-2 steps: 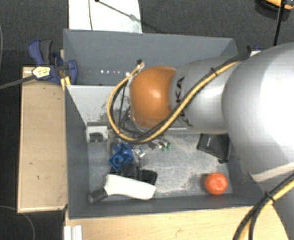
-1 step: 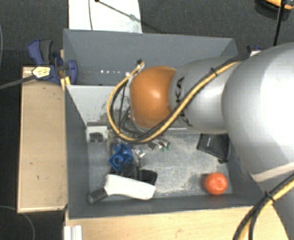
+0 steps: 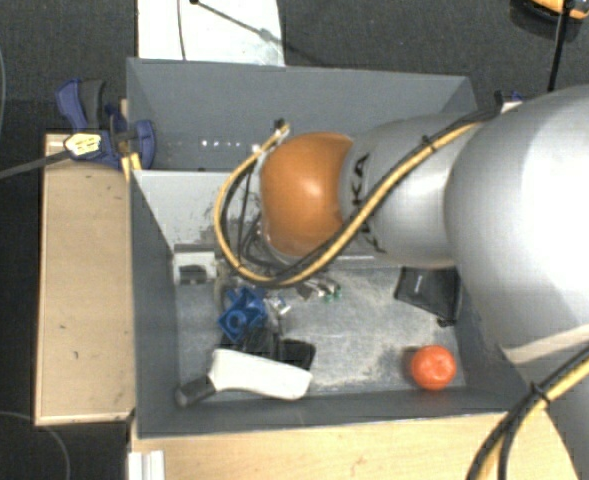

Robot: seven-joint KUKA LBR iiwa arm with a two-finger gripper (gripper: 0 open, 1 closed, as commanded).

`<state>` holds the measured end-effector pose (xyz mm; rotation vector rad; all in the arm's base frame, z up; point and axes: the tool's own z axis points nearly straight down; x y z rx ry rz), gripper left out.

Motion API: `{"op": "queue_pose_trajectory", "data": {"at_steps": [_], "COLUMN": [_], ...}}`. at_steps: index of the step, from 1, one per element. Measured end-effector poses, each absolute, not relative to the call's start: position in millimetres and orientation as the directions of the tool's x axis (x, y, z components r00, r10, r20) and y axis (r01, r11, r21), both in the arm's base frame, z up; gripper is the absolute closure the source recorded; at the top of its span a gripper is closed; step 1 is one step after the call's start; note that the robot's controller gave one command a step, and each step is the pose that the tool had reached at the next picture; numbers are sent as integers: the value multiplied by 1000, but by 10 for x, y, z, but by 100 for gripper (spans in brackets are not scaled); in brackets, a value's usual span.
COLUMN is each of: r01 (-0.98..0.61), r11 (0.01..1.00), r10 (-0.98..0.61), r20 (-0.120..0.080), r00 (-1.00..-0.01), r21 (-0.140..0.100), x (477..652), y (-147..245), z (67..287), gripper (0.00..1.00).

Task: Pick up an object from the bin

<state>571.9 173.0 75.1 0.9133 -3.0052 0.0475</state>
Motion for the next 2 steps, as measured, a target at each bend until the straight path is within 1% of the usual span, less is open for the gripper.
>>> {"op": "queue_pose_trajectory", "data": {"at_steps": [1, 2], "r01": [-652, -652], "r11": [757, 757], "r10": [-653, -653], "r20": [8, 8], "r00": [-758, -758], "r21": [-37, -37], "x": [5693, 5693], "y": [1791, 1791], "z": [750, 750], "gripper": [100, 100]}}
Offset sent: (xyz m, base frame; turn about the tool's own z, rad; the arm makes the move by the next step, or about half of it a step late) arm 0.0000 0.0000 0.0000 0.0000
